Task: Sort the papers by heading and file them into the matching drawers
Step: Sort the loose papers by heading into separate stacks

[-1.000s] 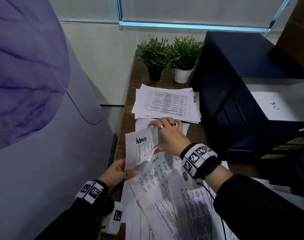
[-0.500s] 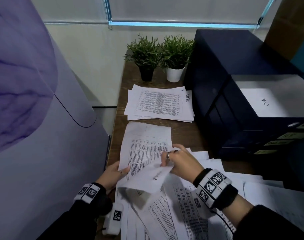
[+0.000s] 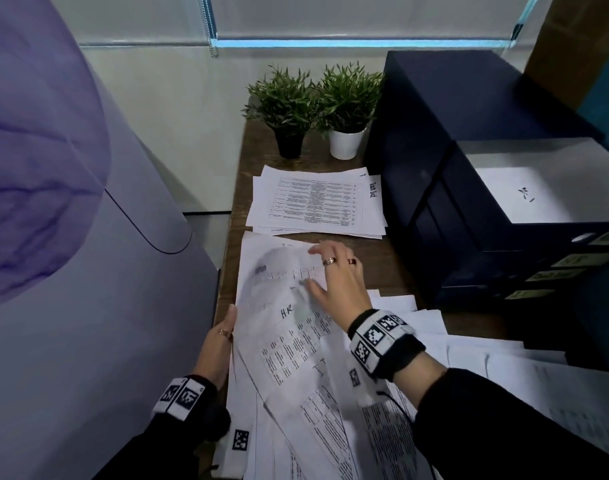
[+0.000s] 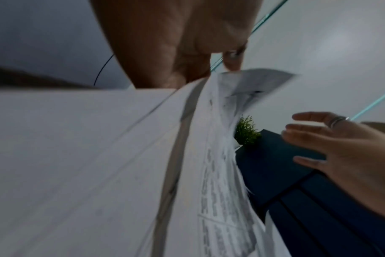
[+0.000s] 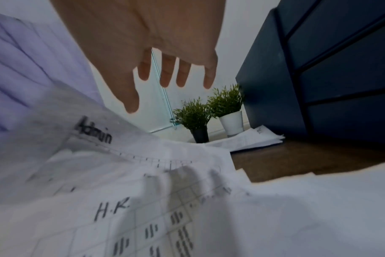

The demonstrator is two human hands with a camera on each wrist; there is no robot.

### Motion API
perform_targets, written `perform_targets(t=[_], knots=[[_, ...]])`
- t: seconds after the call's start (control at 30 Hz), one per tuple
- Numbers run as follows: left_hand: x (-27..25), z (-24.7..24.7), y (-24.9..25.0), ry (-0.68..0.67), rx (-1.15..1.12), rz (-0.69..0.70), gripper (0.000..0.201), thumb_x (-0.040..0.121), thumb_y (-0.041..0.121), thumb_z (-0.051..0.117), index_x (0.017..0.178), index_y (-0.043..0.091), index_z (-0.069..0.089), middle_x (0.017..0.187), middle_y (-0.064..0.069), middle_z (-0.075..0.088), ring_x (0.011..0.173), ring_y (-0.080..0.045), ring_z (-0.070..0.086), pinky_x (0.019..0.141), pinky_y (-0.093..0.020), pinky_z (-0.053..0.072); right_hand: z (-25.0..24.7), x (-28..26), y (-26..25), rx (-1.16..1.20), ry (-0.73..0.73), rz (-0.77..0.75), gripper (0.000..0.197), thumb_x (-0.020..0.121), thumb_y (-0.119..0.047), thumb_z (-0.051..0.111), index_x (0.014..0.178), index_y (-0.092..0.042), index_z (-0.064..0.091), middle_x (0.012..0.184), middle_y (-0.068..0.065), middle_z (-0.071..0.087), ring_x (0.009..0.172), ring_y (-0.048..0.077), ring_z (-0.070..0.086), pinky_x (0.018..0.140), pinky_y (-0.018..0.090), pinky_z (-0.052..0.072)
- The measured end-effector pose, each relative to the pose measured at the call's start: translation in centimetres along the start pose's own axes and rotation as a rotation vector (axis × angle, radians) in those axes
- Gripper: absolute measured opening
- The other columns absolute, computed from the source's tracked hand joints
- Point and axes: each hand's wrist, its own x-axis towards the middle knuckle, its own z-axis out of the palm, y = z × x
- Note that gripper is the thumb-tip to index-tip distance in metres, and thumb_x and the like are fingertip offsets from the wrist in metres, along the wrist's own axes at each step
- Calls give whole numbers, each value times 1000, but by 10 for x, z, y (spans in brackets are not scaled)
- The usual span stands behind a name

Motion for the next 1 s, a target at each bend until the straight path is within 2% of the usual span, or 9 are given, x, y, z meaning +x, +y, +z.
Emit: perform_targets(t=[0.13,0.23,0.33,0.4,0.5,0.63,0.73,0.83,1.0], knots=[[3,-2,-6,-11,-11,46,43,72,50,67,96,14,68,96,-9,74,92,-29,68,86,-45,51,19,-4,-6,19,-293,-47,32,89,-25,54,120,-17,51,133,-5,46,124,13,38,111,44,25],[7,-1,-8,35,23,60,23,84,32,60,91,12,69,88,-9,75,88,-32,66,85,-46,51,35,-4,-10,-27,-549,-103,54,81,-14,60,132,-16,43,144,-6,35,134,15,27,112,47,23],[7,0,-6,-7,9,10,21,92,20,50,92,13,69,85,-7,75,89,-32,65,84,-44,51,44,2,-10,-13,-590,-75,93,71,-17,72,145,-24,17,146,-1,30,137,19,21,112,45,21],[7,-1,-5,-21,-22,-29,22,93,19,49,96,10,69,94,-13,74,93,-34,65,90,-48,49,45,7,-8,0,-536,-41,98,67,-23,78,144,-26,18,143,2,33,136,21,23,111,44,22],[11,-6,-6,-22,-124,-86,29,91,19,49,107,0,64,114,-25,64,109,-41,59,101,-53,41,42,15,-2,-46,-551,-41,77,70,-26,76,135,-22,36,138,-1,38,133,18,26,108,40,21],[16,-13,-8,27,-194,-97,33,92,21,48,114,0,61,117,-20,64,111,-35,60,102,-50,40,32,15,4,-65,-559,-23,44,80,-21,65,120,-22,46,120,-1,62,117,18,50,111,39,19],[17,-10,-6,148,-86,-46,29,93,15,51,115,-2,61,112,-19,66,98,-32,64,90,-43,49,27,11,12,34,-538,56,49,76,-16,69,117,-22,44,129,1,56,119,20,50,107,38,25],[12,-5,-7,147,100,41,27,84,6,63,111,6,64,101,-6,69,90,-22,65,73,-33,53,33,7,24,-26,-606,69,35,70,-20,74,81,-22,41,139,-1,39,123,20,46,102,42,29],[9,-4,-10,76,84,26,28,74,12,73,100,20,66,103,-1,70,95,-20,66,88,-41,52,23,1,33,-107,-538,40,34,83,-21,62,115,-22,50,124,-4,54,111,17,53,99,37,24]])
